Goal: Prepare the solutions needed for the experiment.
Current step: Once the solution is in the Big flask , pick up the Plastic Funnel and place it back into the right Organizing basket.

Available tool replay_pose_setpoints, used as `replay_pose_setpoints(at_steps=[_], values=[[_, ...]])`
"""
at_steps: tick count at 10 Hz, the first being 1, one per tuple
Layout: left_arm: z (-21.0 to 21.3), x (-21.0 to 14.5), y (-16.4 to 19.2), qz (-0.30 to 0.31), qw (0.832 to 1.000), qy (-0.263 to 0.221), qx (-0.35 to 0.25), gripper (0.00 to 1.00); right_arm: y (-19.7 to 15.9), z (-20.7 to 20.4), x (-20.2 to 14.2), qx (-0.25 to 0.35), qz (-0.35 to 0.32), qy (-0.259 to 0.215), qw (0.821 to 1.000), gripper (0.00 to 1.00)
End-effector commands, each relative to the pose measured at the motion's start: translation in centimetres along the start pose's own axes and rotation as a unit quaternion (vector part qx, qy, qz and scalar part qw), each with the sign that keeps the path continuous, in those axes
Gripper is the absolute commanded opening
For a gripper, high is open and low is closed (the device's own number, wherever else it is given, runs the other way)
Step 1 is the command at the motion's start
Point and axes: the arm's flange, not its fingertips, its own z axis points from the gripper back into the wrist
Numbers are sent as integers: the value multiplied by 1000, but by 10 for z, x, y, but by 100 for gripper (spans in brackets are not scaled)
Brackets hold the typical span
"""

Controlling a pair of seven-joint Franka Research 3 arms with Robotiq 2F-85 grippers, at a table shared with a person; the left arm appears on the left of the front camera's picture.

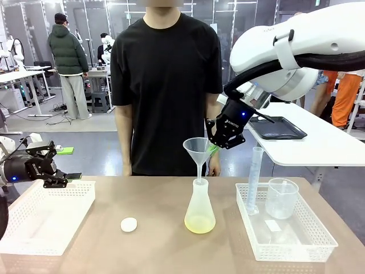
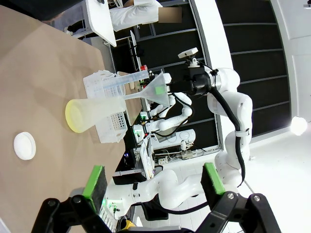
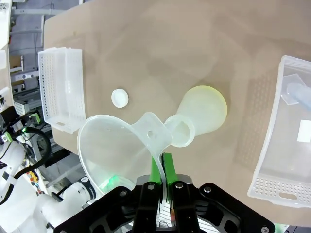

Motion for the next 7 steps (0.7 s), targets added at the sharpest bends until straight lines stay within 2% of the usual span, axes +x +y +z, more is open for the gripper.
replay_pose_setpoints(at_steps=[1, 7], values=[[0, 0, -1, 0, 1000, -1, 3, 100, 7, 4, -15, -16, 9, -25, 1000, 0], [0, 0, -1, 0, 1000, -1, 3, 100, 16, 28, -32, -39, 21, -33, 998, 0]])
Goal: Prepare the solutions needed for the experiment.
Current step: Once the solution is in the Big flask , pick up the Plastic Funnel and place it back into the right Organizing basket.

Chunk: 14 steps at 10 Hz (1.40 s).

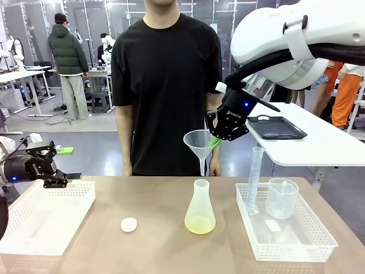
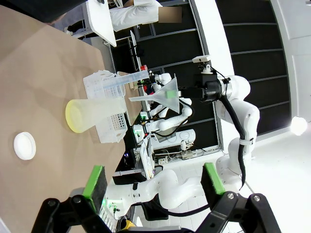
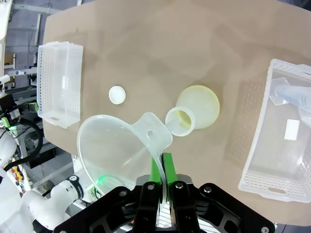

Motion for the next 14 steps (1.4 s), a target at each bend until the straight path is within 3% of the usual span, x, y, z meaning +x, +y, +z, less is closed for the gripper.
replay_pose_setpoints(at_steps=[1, 4, 11, 14], values=[[0, 0, -1, 0, 1000, -1, 3, 100, -5, 3, -9, -11, -11, 1, 1000, 0], [0, 0, -1, 0, 1000, -1, 3, 100, -40, 27, -34, 3, -12, 5, 1000, 0], [0, 0, -1, 0, 1000, -1, 3, 100, -142, 64, -104, 23, -128, -60, 990, 0], [0, 0, -1, 0, 1000, -1, 3, 100, -148, 69, -106, 2, -146, -69, 987, 0]])
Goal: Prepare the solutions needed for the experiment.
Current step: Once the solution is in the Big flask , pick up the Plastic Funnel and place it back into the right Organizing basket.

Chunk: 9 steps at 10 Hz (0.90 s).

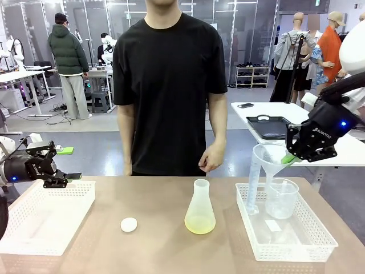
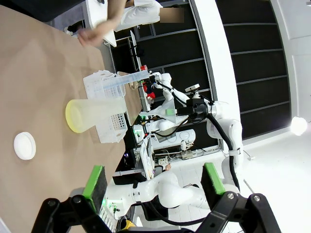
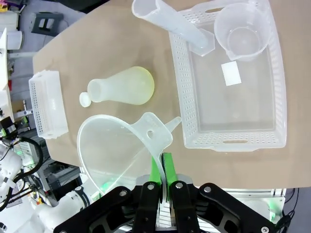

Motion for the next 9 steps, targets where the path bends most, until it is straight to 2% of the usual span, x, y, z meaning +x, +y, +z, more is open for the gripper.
replay_pose_setpoints(at_steps=[1, 2, 5, 6, 9], values=[[-1, 0, -1, 0, 1000, -1, 2, 100, 15, -5, 1, -24, -18, -5, 1000, 0], [-1, 0, -1, 0, 1000, -1, 2, 100, 0, 0, 0, 0, 0, 0, 1000, 0], [-1, 0, -1, 0, 1000, -1, 2, 100, 0, 0, 0, 0, 0, 0, 1000, 0], [-1, 0, -1, 0, 1000, -1, 2, 100, 2, -1, -1, -4, -3, 0, 1000, 3], [-1, 0, -1, 0, 1000, -1, 2, 100, -29, -27, 5, 3, -103, 55, 993, 3]])
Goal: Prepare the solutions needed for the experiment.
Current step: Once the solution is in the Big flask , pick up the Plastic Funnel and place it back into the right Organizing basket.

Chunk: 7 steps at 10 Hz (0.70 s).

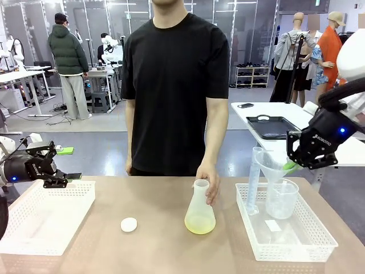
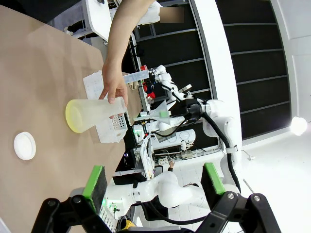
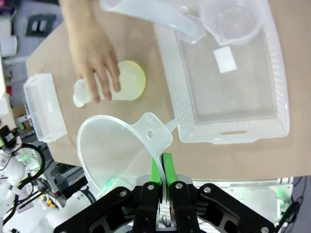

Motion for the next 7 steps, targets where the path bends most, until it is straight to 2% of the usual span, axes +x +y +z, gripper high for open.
replay_pose_setpoints(at_steps=[1, 3, 7], values=[[0, 0, -1, 0, 1000, -1, 2, 100, -16, -14, 5, 6, -79, 39, 996, 3], [0, 0, -1, 0, 1000, -1, 2, 100, -30, -34, 17, -12, -112, 64, 992, 3], [0, 0, -1, 0, 1000, -1, 2, 100, -48, -54, 43, -57, -168, 60, 982, 3]])
